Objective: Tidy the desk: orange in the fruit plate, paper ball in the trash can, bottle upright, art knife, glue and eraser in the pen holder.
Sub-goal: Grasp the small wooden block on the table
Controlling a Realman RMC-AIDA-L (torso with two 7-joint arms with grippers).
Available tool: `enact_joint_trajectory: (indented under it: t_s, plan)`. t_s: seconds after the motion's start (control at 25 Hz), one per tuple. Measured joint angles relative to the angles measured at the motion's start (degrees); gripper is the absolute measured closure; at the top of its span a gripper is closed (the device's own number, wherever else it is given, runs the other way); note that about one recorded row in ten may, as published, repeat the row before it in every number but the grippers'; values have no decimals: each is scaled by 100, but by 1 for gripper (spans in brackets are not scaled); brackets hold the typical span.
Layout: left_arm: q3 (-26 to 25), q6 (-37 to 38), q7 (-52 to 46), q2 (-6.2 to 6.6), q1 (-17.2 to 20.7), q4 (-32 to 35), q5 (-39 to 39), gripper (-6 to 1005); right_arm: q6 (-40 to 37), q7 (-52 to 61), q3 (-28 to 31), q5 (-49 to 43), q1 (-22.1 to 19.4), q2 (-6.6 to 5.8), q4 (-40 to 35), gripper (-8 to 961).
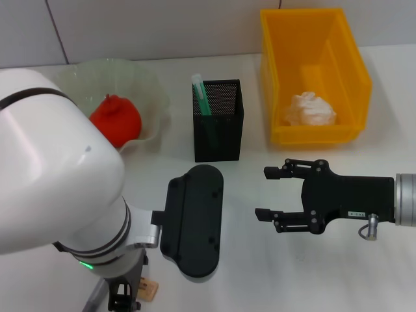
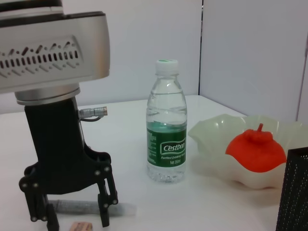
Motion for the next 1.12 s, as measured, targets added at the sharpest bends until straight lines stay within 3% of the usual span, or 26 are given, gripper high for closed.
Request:
enact_joint_trajectory:
  t_s: [1.12]
  plan:
    - [-11, 78, -139, 0, -353, -372, -285, 350, -11, -78, 0, 2, 3, 4, 141, 191]
